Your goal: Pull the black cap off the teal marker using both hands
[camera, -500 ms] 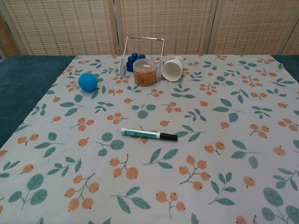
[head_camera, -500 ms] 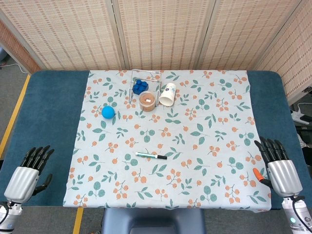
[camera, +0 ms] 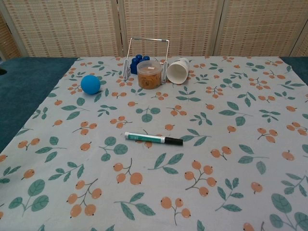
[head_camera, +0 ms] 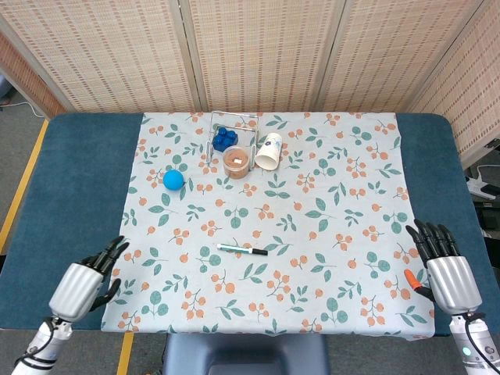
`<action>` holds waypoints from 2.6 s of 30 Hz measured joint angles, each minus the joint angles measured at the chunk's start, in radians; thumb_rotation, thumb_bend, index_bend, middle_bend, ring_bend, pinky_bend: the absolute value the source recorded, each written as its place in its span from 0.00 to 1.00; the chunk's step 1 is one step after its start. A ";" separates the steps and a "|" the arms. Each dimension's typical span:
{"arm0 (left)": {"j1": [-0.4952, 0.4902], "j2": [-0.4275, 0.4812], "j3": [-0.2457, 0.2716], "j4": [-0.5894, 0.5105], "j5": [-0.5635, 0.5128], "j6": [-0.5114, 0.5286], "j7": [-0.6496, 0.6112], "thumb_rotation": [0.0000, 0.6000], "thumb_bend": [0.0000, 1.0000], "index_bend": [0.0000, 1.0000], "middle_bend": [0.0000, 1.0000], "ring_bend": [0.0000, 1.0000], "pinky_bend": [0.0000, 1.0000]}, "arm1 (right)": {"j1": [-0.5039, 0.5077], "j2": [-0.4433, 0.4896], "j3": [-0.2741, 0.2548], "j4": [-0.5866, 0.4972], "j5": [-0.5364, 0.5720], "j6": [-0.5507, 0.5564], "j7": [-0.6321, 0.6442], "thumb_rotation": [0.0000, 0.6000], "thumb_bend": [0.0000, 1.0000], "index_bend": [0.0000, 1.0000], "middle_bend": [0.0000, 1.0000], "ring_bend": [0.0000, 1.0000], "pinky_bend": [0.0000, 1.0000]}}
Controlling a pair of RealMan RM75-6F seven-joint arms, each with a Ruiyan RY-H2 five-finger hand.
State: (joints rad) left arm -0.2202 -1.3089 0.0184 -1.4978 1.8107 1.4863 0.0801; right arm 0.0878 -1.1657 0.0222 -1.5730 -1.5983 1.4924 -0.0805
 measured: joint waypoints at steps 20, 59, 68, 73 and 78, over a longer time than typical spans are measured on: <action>-0.296 -0.380 -0.133 0.174 -0.151 -0.407 0.249 1.00 0.43 0.15 0.20 0.82 1.00 | 0.010 0.003 0.011 0.016 0.040 -0.037 0.024 1.00 0.22 0.00 0.00 0.00 0.00; -0.505 -0.696 -0.129 0.556 -0.235 -0.449 0.424 1.00 0.42 0.33 0.43 0.83 1.00 | 0.038 0.004 0.021 0.029 0.128 -0.123 0.024 1.00 0.21 0.00 0.00 0.00 0.00; -0.509 -0.702 -0.117 0.567 -0.239 -0.429 0.422 1.00 0.42 0.45 0.56 0.85 1.00 | 0.037 0.005 0.019 0.025 0.126 -0.121 0.022 1.00 0.21 0.00 0.00 0.00 0.00; -0.509 -0.707 -0.112 0.580 -0.244 -0.417 0.422 1.00 0.42 0.52 0.61 0.85 1.00 | 0.037 0.005 0.018 0.022 0.126 -0.119 0.019 1.00 0.21 0.00 0.00 0.00 0.00; -0.506 -0.703 -0.108 0.578 -0.248 -0.407 0.433 1.00 0.42 0.56 0.65 0.85 1.00 | 0.037 0.004 0.016 0.020 0.122 -0.118 0.017 1.00 0.21 0.00 0.00 0.00 0.00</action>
State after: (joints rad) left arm -0.7262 -2.0119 -0.0898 -0.9198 1.5627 1.0791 0.5132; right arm 0.1246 -1.1617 0.0379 -1.5526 -1.4759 1.3739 -0.0635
